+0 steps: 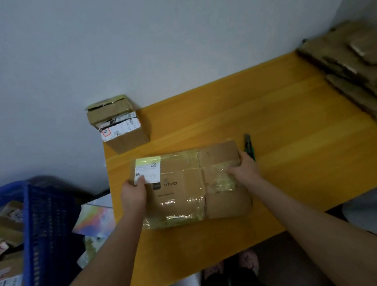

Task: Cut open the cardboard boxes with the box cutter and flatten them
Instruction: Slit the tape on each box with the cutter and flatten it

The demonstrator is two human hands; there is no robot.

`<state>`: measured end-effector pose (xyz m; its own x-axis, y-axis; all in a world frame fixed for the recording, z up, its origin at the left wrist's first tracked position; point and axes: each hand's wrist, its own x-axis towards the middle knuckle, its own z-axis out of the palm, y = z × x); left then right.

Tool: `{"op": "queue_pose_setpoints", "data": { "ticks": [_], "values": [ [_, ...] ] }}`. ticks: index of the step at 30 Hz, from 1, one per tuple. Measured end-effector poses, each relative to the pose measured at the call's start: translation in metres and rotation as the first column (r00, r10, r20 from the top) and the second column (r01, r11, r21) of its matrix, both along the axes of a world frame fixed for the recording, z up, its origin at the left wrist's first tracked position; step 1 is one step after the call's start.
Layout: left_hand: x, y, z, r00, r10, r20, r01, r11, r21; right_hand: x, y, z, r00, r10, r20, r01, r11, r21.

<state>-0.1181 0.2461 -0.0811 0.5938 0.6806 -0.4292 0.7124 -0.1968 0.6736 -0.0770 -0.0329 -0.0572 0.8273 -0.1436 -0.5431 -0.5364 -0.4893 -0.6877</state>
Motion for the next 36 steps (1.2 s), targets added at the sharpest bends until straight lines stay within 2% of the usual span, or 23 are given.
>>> {"op": "queue_pose_setpoints", "data": {
  "ticks": [2, 7, 11, 14, 17, 21, 26, 30, 36],
  "values": [
    [0.018, -0.016, 0.018, 0.999, -0.006, 0.050, 0.008, 0.999, -0.031, 0.007, -0.014, 0.019, 0.990, -0.122, 0.066, 0.113, 0.985, 0.126],
    [0.066, -0.076, 0.059, 0.988, -0.087, 0.126, 0.102, 0.988, -0.118, 0.032, -0.073, 0.059, 0.936, -0.308, 0.170, 0.260, 0.932, 0.254],
    [0.097, -0.155, 0.089, 0.973, -0.178, 0.147, 0.200, 0.968, -0.150, 0.049, -0.151, 0.074, 0.895, -0.400, 0.197, 0.351, 0.904, 0.243],
    [0.111, -0.207, 0.098, 0.968, -0.225, 0.110, 0.243, 0.950, -0.198, 0.062, -0.208, 0.082, 0.872, -0.428, 0.237, 0.378, 0.897, 0.229],
    [0.124, -0.268, 0.101, 0.951, -0.282, 0.128, 0.306, 0.922, -0.237, 0.075, -0.278, 0.092, 0.878, -0.361, 0.315, 0.336, 0.932, 0.134],
    [0.138, -0.357, 0.110, 0.945, -0.243, 0.221, 0.294, 0.925, -0.241, 0.095, -0.366, 0.106, 0.905, -0.235, 0.355, 0.292, 0.950, -0.114],
    [0.174, -0.444, 0.131, 0.943, -0.118, 0.312, 0.216, 0.929, -0.299, 0.128, -0.433, 0.122, 0.902, -0.124, 0.414, 0.283, 0.894, -0.348],
    [0.226, -0.491, 0.141, 0.933, -0.065, 0.354, 0.189, 0.926, -0.327, 0.162, -0.457, 0.123, 0.880, 0.050, 0.472, 0.213, 0.846, -0.488],
    [0.319, -0.567, 0.134, 0.933, -0.029, 0.359, 0.172, 0.911, -0.374, 0.221, -0.490, 0.115, 0.888, 0.252, 0.384, 0.050, 0.778, -0.627]
  ]
}}
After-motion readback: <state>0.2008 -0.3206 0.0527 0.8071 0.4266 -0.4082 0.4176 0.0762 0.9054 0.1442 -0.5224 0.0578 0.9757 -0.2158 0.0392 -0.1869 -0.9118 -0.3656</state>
